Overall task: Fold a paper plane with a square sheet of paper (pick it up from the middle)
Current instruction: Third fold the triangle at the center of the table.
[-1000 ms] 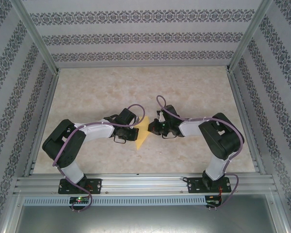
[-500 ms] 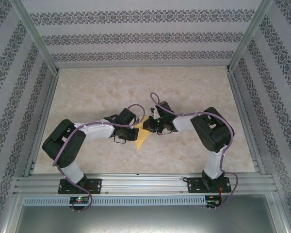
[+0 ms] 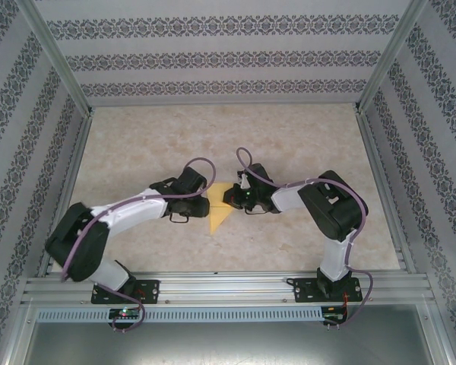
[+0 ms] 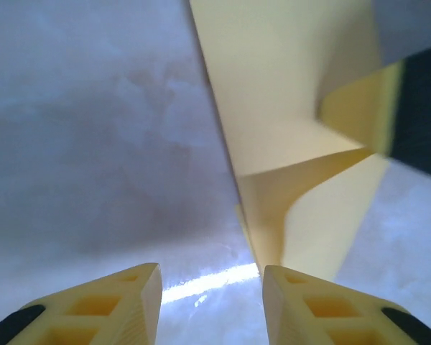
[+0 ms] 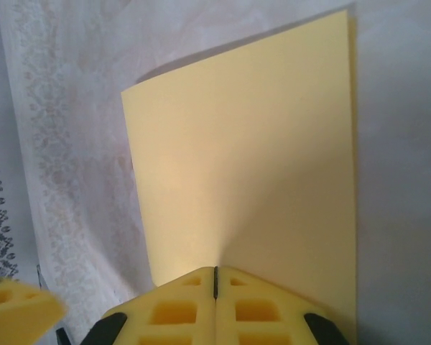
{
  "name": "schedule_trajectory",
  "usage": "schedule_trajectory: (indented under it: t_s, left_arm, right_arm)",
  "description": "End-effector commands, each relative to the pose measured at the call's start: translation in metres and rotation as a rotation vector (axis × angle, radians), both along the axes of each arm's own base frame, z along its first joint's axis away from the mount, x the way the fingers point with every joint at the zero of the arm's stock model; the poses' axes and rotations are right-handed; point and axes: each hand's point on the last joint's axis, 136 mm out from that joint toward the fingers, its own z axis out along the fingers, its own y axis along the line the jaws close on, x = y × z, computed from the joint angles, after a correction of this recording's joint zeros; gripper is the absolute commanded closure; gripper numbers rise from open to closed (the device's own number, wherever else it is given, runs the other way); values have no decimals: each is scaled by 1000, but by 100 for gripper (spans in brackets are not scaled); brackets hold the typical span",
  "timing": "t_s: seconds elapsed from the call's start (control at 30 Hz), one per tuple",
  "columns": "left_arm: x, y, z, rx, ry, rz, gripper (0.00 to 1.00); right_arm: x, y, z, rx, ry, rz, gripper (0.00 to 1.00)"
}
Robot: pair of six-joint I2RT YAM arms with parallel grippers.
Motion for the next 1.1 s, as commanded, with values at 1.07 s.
schedule_trajectory:
  t_s: [1.07]
  left_arm:
    - [-61, -39, -81, -117, 307, -50, 90]
  right_arm:
    - [-13, -14, 61, 3, -121, 58, 94]
